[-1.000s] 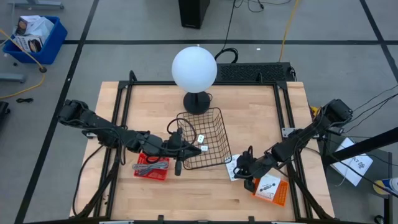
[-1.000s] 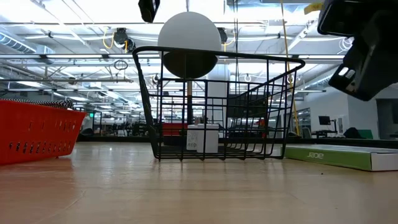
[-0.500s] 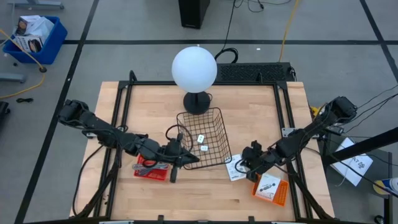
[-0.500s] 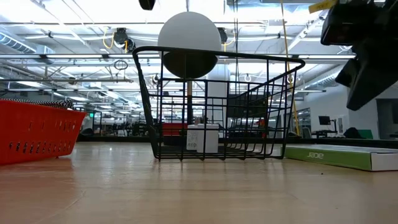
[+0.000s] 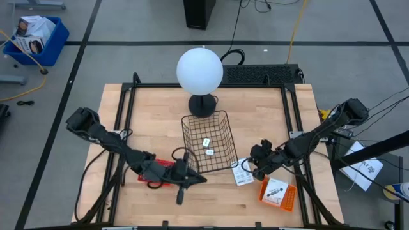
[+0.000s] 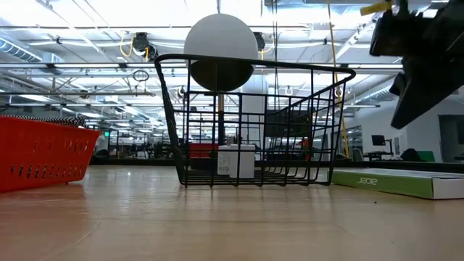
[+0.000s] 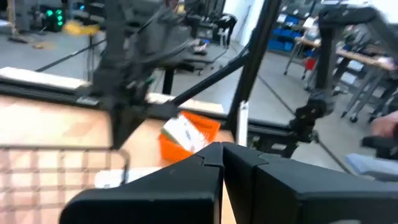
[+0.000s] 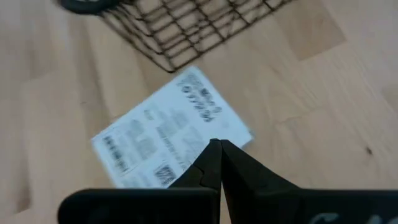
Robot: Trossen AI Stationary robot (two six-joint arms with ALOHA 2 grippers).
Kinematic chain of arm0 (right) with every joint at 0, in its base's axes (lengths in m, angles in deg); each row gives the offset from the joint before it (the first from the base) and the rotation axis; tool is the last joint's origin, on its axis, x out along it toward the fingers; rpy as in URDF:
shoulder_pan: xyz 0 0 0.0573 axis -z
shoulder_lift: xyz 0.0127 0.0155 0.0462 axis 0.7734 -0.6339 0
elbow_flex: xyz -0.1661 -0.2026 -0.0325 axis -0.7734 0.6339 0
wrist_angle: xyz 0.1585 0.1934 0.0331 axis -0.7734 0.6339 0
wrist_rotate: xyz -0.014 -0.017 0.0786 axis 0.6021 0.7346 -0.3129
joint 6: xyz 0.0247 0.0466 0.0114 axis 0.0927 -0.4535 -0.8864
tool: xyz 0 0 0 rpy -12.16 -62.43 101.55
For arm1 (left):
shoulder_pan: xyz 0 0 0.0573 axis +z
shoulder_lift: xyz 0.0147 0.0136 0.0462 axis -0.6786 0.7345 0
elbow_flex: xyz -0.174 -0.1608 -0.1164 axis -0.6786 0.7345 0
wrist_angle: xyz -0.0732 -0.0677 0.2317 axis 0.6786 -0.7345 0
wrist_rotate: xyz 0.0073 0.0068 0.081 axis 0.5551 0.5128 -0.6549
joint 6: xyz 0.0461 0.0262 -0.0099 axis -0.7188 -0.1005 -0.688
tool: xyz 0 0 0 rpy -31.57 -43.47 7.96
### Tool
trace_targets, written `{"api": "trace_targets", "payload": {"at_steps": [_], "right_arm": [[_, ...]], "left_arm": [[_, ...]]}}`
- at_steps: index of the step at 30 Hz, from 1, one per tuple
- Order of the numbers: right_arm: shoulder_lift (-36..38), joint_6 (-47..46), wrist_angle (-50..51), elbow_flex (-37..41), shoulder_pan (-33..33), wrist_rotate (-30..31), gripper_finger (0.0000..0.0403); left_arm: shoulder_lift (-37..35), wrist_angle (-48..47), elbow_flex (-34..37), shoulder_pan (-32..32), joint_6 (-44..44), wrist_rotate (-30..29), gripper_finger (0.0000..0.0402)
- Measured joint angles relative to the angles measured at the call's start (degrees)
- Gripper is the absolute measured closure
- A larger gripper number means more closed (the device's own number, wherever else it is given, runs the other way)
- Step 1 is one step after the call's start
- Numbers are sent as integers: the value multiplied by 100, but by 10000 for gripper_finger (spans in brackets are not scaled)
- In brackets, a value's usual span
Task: Pick and place items into bin
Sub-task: Put the card reader box into the orange bin
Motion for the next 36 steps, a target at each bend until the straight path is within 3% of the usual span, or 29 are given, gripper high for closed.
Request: {"api": "trace_targets", "payload": {"at_steps": [9, 14, 20, 28, 36], "right_arm": [[-6, 124, -195, 305, 713, -35, 403], [-86, -6, -723, 575, 964, -678, 403], [-671, -175, -1300, 690, 763, -974, 403], [-1556, -443, -2570, 692, 476, -1659, 403], [-1668, -693, -2603, 617, 90, -1400, 403]], "left_arm": [[765, -822, -828, -514, 444, 427, 392], [1406, -1490, -1422, -704, 1096, 741, 397], [2004, -1691, -1896, -863, 1134, 740, 382], [2048, -1653, -1901, -901, 1195, 695, 397], [2046, -1637, -1897, -877, 1192, 673, 375]]}}
